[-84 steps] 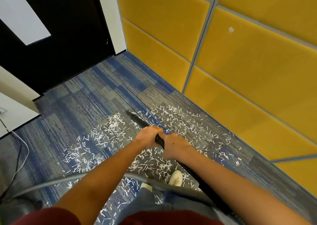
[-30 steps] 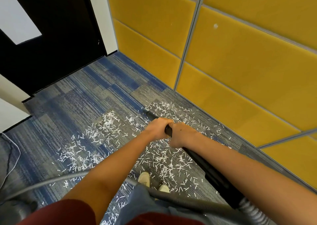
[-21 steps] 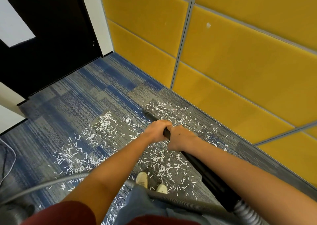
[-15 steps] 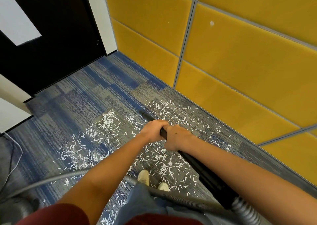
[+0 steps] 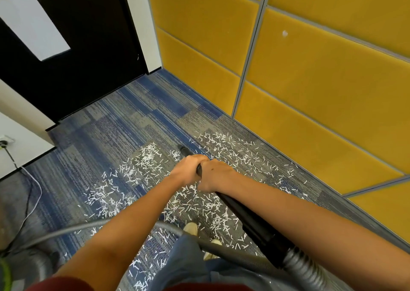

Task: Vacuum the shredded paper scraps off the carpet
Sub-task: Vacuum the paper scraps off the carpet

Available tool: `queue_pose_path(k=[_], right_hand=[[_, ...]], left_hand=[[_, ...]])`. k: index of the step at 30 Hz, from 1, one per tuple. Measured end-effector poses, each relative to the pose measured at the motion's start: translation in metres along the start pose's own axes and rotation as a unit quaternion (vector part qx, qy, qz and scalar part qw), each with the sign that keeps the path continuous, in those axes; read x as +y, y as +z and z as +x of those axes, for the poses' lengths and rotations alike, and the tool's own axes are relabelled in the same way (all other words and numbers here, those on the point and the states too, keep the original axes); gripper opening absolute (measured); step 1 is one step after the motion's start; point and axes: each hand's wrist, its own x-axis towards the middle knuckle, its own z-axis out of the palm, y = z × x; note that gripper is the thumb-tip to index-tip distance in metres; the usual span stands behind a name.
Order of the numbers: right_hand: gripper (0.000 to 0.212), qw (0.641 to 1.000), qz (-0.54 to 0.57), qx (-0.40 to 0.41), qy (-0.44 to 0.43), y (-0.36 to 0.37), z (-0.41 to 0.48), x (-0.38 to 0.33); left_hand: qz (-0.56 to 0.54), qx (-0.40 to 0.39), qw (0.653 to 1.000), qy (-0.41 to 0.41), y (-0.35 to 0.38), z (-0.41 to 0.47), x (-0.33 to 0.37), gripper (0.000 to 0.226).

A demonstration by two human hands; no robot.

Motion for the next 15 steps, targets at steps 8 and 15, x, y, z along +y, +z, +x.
queue_pose_path(k=[8,15], right_hand=[[0.051,0.997,0.028,0.025,0.066,-0.015,0.023,0.007],[0.053,0.995,0.048,0.024,0.088,-0.013,0.041,0.010]], left_hand=[[-0.020,-0.005,0.999,0.041,-0.016,0.039,0.014,0.043],[-0.021,-0.040,0.997,0.055,-0.015,0.057,0.007,0.030]])
